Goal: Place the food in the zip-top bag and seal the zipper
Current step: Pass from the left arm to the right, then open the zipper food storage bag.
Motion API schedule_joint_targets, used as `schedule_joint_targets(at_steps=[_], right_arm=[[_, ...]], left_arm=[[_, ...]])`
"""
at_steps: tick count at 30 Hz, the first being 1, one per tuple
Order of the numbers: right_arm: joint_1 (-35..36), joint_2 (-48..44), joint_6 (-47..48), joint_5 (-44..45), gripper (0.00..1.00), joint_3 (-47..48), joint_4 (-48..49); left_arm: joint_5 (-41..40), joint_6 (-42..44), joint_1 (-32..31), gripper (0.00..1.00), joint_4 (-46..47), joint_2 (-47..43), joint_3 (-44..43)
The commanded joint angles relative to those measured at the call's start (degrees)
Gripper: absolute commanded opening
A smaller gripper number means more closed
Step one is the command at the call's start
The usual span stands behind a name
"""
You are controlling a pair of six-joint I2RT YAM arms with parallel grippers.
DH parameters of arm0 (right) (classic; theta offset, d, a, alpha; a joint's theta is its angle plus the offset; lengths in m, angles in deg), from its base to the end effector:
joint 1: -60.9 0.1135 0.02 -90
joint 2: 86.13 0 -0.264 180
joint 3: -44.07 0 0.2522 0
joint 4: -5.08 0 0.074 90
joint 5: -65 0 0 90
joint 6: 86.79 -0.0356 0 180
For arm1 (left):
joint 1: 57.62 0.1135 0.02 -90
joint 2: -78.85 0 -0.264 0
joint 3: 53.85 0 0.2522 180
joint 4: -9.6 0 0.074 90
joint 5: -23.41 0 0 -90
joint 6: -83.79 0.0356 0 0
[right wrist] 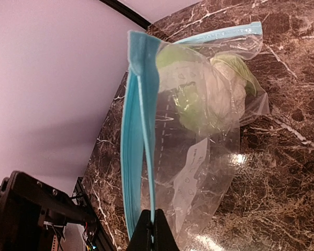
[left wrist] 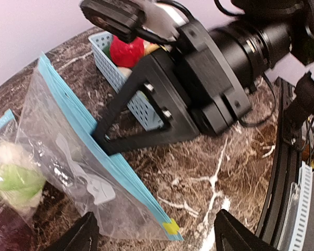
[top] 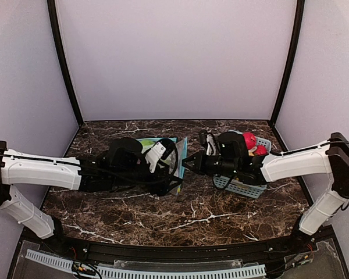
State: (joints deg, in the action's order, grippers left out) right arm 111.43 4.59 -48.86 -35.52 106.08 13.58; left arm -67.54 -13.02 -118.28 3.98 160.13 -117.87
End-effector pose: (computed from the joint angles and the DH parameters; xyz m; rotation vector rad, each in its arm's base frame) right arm 0.2154 0.2718 0.2187 -0.1102 2.1724 1.3066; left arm 0.1582 -0.2802 0.2570 0.9173 1.8310 -0.7403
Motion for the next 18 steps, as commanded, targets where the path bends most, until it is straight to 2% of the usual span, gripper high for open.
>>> schedule_joint_targets(at_steps=[1, 4, 12, 18], right_arm=[[0.38, -4.08, 9.68, -1.12, 0.00, -0.46, -1.36], [1.33, -5.43, 12.68, 0.46, 0.00, -0.18, -3.25], [3.35, -5.74, 16.74, 2.49, 0.00, 1.49, -5.55], [4.66, -4.60, 18.21, 4.28, 0.00, 3.37, -7.76]], left_arm=[[8.30, -8.83, 5.97, 0.76, -3.85, -2.20, -5.78], [12.76, -14.32, 10.01, 0.76, -2.68, -1.10, -6.48], [17.03, -17.64, 12.41, 0.78, -0.75, 4.12, -9.75], [17.38, -17.45, 12.88, 0.79, -1.24, 6.88, -11.12]])
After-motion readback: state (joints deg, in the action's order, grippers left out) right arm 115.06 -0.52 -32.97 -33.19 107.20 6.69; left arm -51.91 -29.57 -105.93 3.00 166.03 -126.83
